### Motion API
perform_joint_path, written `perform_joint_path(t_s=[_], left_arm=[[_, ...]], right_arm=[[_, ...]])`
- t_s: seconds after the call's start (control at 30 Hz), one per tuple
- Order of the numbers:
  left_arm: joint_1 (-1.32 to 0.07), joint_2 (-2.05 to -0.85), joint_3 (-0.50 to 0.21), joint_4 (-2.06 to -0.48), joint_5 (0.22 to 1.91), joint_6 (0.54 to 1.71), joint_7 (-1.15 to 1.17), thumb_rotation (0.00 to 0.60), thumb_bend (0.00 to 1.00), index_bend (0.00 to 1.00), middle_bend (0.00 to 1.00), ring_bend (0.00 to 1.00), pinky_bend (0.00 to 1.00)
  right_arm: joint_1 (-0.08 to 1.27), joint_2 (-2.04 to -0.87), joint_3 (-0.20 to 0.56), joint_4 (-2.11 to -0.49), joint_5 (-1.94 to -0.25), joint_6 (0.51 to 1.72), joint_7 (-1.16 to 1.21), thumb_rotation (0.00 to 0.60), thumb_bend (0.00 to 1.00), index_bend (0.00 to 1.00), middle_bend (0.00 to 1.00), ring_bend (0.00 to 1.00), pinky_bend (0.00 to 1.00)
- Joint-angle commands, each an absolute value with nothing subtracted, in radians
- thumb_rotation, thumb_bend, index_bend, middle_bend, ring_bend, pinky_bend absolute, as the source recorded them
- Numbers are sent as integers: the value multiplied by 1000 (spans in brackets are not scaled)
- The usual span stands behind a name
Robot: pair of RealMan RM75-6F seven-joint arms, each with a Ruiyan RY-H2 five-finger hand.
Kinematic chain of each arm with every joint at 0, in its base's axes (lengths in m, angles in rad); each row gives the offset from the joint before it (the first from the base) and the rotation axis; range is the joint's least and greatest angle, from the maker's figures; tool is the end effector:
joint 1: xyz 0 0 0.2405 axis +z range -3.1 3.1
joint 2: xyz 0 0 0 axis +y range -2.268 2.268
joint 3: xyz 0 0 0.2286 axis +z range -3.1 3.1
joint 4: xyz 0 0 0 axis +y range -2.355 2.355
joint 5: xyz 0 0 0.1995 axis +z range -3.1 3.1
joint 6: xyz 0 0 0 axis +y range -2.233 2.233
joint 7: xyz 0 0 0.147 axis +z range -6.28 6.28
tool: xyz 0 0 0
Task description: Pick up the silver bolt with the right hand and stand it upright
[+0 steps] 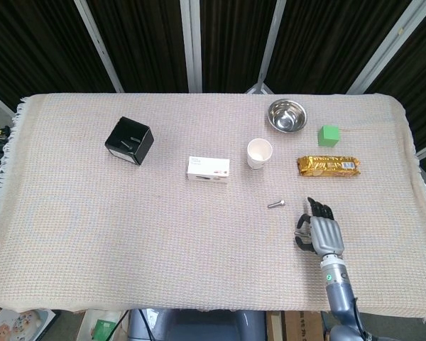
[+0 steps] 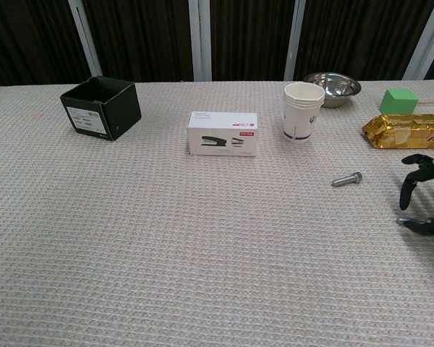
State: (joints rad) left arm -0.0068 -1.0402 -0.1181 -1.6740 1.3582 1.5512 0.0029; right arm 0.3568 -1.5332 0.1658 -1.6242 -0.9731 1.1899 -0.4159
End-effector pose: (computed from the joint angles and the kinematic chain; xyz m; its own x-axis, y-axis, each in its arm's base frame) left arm -0.2988 0.1688 0.2007 0.4102 -0.1003 0.9064 0.9019 0.1918 -0.3870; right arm -0.2277 -0.2490 0.0159 0.2494 -0.2915 0.9235 -0.9492 0.1154 0.2928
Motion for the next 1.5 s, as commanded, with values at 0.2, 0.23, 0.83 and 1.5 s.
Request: perform_joint_path(t_s=[0.2, 0.23, 0.83, 1.5], left_arm=[[-8, -1042, -117, -1675, 1359, 1551, 8, 600, 42, 149, 87, 9, 9], [-7, -1042, -118, -1675, 1359, 1552, 8, 600, 42, 149, 87, 9, 9], [-8, -1043, -119, -1676, 1356, 1552, 11, 600, 43, 156, 87, 9, 9], [-9, -1046, -117, -1678, 1358, 1552, 22, 600, 43, 159, 87, 9, 9]], right_arm=[[364, -1545, 165, -1608, -961, 1184, -419, 600, 316, 528, 0, 0, 0], [365, -1546, 165, -1607, -959, 1183, -420, 600, 316, 529, 0, 0, 0], [375, -1560, 160, -1582, -936, 1172, -422, 600, 323, 548, 0, 0, 0], [381, -1558, 165, -1581, -918, 1172, -427, 600, 341, 593, 0, 0, 0]])
